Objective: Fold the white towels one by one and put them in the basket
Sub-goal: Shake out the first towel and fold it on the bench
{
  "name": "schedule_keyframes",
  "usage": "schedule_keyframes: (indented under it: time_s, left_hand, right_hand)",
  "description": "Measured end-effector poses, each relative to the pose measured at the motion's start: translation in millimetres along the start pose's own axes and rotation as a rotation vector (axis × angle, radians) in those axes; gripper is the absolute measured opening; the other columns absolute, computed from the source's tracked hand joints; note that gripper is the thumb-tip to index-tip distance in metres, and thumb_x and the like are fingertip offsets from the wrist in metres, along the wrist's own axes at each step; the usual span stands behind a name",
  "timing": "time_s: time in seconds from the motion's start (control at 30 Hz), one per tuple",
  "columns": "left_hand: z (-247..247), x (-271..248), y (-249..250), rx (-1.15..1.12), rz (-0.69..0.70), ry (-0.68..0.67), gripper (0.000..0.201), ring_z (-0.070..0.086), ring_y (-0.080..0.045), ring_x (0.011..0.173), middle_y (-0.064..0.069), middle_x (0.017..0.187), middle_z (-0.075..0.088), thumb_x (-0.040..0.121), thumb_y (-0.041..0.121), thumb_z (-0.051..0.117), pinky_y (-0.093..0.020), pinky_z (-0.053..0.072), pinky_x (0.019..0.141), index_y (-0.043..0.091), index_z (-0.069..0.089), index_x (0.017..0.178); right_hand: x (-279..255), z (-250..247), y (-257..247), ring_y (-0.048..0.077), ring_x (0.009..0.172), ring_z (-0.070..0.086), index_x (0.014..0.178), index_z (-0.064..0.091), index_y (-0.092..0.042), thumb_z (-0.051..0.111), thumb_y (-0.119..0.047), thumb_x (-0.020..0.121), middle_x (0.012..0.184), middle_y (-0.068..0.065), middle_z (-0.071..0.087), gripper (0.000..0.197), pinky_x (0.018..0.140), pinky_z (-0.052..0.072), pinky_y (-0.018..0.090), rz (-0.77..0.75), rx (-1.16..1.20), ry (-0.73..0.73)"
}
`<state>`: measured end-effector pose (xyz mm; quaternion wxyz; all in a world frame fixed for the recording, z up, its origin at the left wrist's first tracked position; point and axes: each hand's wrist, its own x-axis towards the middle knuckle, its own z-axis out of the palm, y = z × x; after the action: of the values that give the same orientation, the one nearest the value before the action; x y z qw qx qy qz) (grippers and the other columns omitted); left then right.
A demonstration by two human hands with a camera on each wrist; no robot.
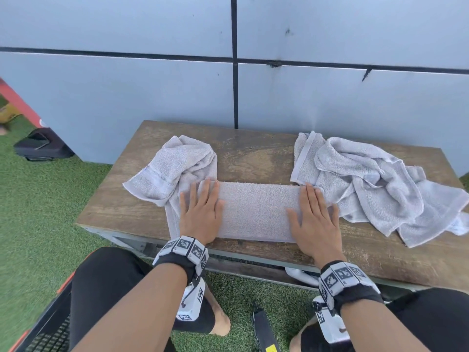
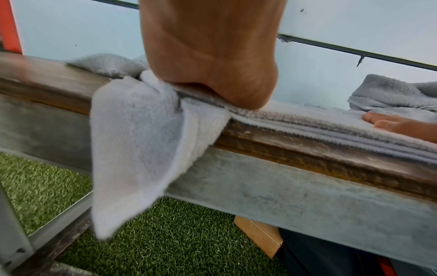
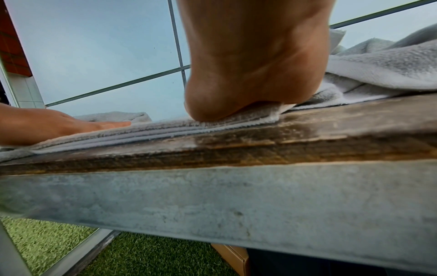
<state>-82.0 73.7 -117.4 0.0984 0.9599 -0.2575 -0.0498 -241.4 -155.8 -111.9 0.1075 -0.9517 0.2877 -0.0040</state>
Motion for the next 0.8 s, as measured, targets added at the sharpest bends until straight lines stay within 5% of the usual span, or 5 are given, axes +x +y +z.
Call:
schedule_keyframes:
  time_s: [0.17, 0.3, 0.47, 0.67, 0.8]
  left_hand:
    - [-6, 0, -10, 0.060, -0.093, 0.016, 0.061, -0.011, -0.023, 0.154, -0.002, 0.168, -0.003, 0.104, 0.051, 0.012, -0.053, -0.012, 0.120, 0.028, 0.001, 0.160]
    - [-18, -4, -24, 0.165, -0.106, 0.068, 0.060, 0.002, -0.030, 0.153, -0.012, 0.162, 0.022, 0.103, 0.048, 0.022, -0.061, 0.003, 0.120, 0.019, 0.025, 0.155]
    - [-34, -13, -15, 0.136, -0.037, 0.167, 0.041, 0.032, -0.030, 0.130, -0.009, 0.129, 0.047, 0.099, 0.048, 0.035, -0.056, 0.025, 0.109, 0.019, 0.056, 0.119]
    - [-40, -11, 2, 0.034, -0.241, -0.024, 0.047, 0.038, -0.031, 0.125, -0.008, 0.123, 0.051, 0.087, 0.059, 0.052, -0.053, 0.023, 0.109, 0.017, 0.058, 0.106]
    - [-58, 0, 5, -0.214, -0.144, -0.059, 0.027, 0.056, -0.022, 0.086, 0.006, 0.076, 0.053, 0.087, 0.038, 0.061, -0.039, 0.040, 0.087, 0.020, 0.045, 0.074]
  right_hand:
    - [-7, 2, 2, 0.010, 0.151, -0.020, 0.158, -0.011, -0.025, 0.009, -0.059, 0.100, 0.163, -0.012, -0.023, 0.070, 0.124, -0.006, 0.047, 0.024, 0.011, -0.011]
    - [-7, 1, -2, 0.013, 0.151, -0.020, 0.159, -0.008, -0.024, 0.010, -0.057, 0.101, 0.164, -0.010, -0.022, 0.069, 0.123, -0.007, 0.051, 0.039, -0.009, -0.036]
    - [7, -17, -28, 0.026, 0.154, 0.004, 0.154, 0.025, -0.010, 0.038, -0.035, 0.094, 0.164, 0.009, 0.015, 0.066, 0.123, 0.004, 0.056, -0.068, -0.124, 0.115]
    - [29, -30, -61, 0.023, 0.153, 0.012, 0.158, 0.010, -0.013, 0.036, -0.039, 0.102, 0.162, 0.007, 0.023, 0.067, 0.123, -0.001, 0.051, -0.283, -0.039, -0.153]
    - [37, -47, -63, 0.027, 0.131, 0.046, 0.139, 0.041, -0.018, 0.053, -0.046, 0.095, 0.135, 0.005, 0.053, 0.054, 0.120, 0.020, 0.047, -0.276, -0.086, -0.213]
